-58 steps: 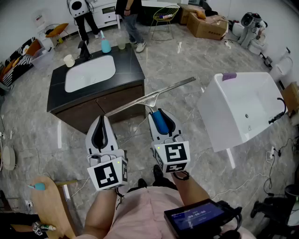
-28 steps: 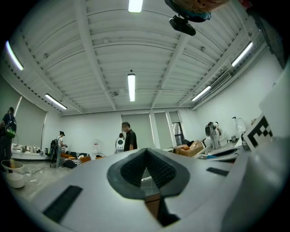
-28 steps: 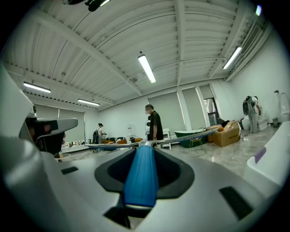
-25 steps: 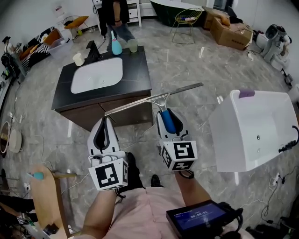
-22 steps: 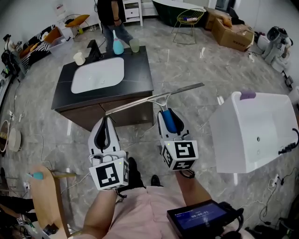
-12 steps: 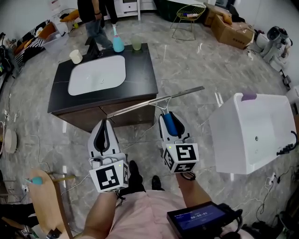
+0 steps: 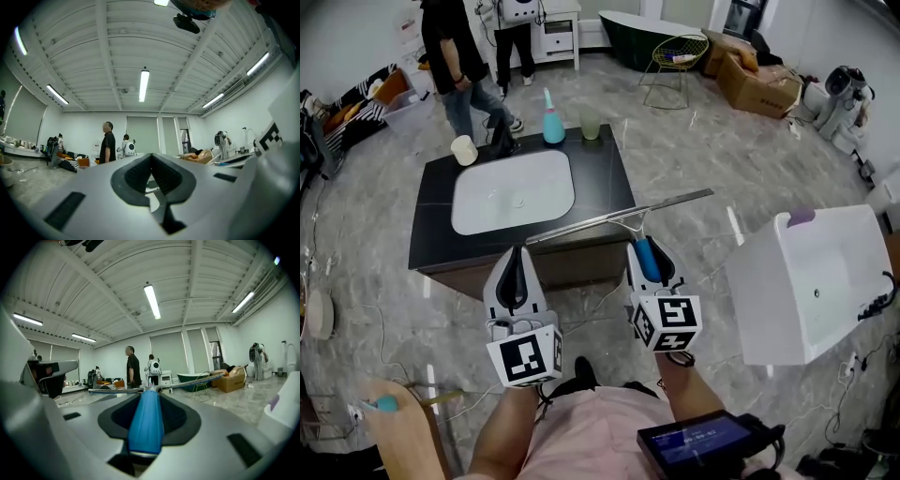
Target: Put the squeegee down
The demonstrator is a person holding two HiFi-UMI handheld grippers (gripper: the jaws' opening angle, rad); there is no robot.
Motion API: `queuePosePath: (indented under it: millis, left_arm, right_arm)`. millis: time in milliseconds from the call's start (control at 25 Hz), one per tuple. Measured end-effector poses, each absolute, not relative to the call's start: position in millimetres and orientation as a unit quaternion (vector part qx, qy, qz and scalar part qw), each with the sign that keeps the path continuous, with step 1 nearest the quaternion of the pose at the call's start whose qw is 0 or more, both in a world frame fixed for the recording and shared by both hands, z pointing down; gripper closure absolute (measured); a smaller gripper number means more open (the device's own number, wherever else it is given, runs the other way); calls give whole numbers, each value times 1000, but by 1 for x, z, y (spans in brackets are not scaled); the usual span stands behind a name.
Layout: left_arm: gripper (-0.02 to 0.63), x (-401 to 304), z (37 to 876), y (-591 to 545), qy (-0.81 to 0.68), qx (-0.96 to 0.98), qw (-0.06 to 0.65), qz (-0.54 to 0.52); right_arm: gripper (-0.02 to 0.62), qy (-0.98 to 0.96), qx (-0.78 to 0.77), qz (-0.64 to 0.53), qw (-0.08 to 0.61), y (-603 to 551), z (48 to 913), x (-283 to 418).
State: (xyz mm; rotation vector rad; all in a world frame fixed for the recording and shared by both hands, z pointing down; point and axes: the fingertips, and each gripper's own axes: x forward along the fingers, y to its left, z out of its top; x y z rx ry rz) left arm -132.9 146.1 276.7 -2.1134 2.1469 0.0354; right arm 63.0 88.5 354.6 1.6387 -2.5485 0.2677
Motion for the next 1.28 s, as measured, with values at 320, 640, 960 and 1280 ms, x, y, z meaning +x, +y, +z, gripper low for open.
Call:
queuePosePath:
  millis: [320, 640, 960, 1280]
  left_arm:
    - [597, -151, 282, 114, 690, -721, 61, 22]
    - [597, -153, 298, 83, 685, -726, 54, 6]
    - [597, -148, 311, 20, 686, -726, 52, -15]
    - [597, -145, 327, -52, 699, -713, 40, -39]
  right_arm:
    - [465, -820, 566, 67, 41, 64, 342, 49]
    - [463, -816, 572, 74, 43, 32, 351, 47]
    - [465, -816, 567, 102, 51, -33, 377, 49]
    - [465, -820, 554, 132, 64, -111, 406, 50]
